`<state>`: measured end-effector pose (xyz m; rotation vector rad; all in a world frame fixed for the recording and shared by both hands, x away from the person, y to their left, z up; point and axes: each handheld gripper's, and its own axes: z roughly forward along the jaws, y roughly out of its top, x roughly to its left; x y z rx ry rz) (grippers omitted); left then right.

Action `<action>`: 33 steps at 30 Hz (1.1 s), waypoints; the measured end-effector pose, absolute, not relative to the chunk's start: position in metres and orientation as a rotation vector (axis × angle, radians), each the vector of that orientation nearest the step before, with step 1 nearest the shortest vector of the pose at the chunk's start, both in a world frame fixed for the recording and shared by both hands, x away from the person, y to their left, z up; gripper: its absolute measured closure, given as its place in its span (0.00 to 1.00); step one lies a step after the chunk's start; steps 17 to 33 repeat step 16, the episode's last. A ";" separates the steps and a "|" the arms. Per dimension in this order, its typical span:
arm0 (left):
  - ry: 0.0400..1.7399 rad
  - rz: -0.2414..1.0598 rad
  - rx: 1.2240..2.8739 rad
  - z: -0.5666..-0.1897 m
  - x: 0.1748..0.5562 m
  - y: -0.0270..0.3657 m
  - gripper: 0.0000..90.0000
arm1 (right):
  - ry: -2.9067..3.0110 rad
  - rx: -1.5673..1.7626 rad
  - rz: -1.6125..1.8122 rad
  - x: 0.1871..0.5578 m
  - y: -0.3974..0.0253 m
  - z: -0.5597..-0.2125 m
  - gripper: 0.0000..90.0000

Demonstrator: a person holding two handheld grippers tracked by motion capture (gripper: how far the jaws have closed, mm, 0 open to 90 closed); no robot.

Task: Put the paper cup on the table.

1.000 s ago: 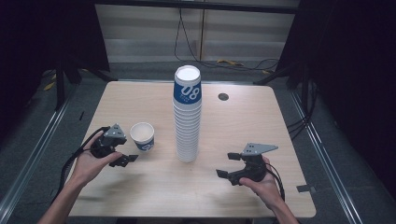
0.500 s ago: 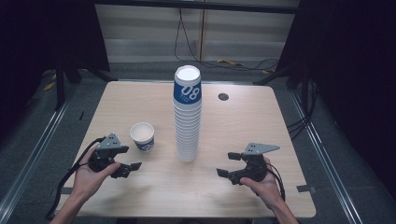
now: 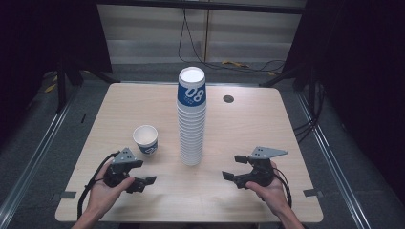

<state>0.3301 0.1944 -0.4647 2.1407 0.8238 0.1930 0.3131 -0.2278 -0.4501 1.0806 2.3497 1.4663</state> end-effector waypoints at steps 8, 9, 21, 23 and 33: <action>0.793 0.226 2.103 -0.478 0.323 0.183 0.22 | 2.333 1.095 1.439 0.309 -0.223 -0.456 0.18; 0.787 0.220 2.099 -0.480 0.323 0.183 0.22 | 2.343 1.090 1.431 0.309 -0.222 -0.458 0.18; 0.794 0.213 2.047 -0.492 0.319 0.183 0.22 | 2.349 1.095 1.296 0.311 -0.210 -0.466 0.22; 0.794 0.213 2.047 -0.492 0.319 0.183 0.22 | 2.349 1.095 1.296 0.311 -0.210 -0.466 0.22; 0.794 0.213 2.047 -0.492 0.319 0.183 0.22 | 2.349 1.095 1.296 0.311 -0.210 -0.466 0.22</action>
